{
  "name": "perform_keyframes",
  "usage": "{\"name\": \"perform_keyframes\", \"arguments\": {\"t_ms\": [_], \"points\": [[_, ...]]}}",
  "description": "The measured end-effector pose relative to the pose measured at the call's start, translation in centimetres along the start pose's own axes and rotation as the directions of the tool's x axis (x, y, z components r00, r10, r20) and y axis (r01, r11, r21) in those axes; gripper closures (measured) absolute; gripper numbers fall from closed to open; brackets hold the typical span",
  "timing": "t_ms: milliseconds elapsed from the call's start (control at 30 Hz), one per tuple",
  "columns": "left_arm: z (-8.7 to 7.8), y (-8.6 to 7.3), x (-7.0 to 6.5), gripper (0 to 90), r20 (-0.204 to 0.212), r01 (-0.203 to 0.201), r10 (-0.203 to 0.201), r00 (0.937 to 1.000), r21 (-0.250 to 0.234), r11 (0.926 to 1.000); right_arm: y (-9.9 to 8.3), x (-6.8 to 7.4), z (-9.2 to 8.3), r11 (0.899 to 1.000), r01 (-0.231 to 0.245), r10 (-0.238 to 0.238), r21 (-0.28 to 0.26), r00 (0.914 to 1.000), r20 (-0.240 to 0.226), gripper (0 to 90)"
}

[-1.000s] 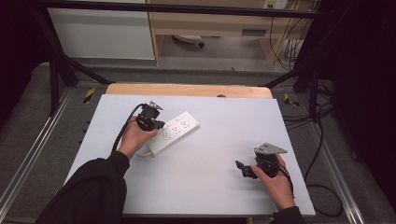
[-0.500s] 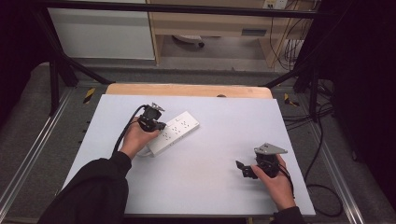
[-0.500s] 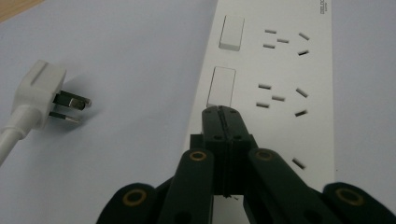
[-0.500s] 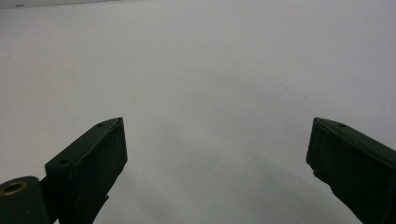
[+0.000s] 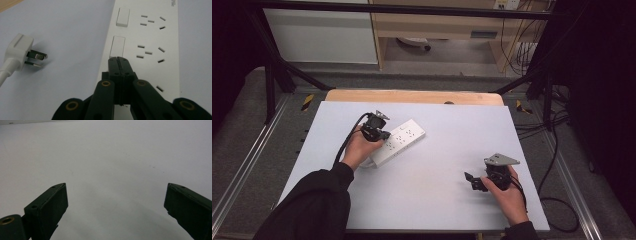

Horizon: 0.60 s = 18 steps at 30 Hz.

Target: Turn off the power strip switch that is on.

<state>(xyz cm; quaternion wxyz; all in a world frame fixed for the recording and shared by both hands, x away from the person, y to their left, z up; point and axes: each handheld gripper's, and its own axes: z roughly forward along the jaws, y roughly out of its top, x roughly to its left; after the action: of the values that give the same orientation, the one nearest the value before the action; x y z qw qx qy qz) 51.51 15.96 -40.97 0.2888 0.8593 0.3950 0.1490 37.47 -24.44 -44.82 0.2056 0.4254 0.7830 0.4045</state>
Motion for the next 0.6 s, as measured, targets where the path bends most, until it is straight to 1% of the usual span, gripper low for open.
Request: {"name": "perform_keyframes", "arguments": {"t_ms": [200,500,600], "points": [[0.0,0.01,-0.04,90.0,-0.003,-0.008,0.008,1.0,0.002,1.0,-0.01,-0.01,0.01,1.0,0.0,0.0,0.001,1.0,0.0,5.6],[0.03,0.03,-0.01,90.0,-0.001,-0.001,0.001,1.0,0.0,1.0,0.0,0.0,0.02,1.0,0.004,-0.004,0.002,1.0,-0.001,5.6],[0.04,0.04,-0.02,90.0,-0.004,-0.007,0.007,1.0,0.002,1.0,0.0,0.0,0.02,1.0,0.004,-0.004,0.002,1.0,-0.001,5.6]]}}
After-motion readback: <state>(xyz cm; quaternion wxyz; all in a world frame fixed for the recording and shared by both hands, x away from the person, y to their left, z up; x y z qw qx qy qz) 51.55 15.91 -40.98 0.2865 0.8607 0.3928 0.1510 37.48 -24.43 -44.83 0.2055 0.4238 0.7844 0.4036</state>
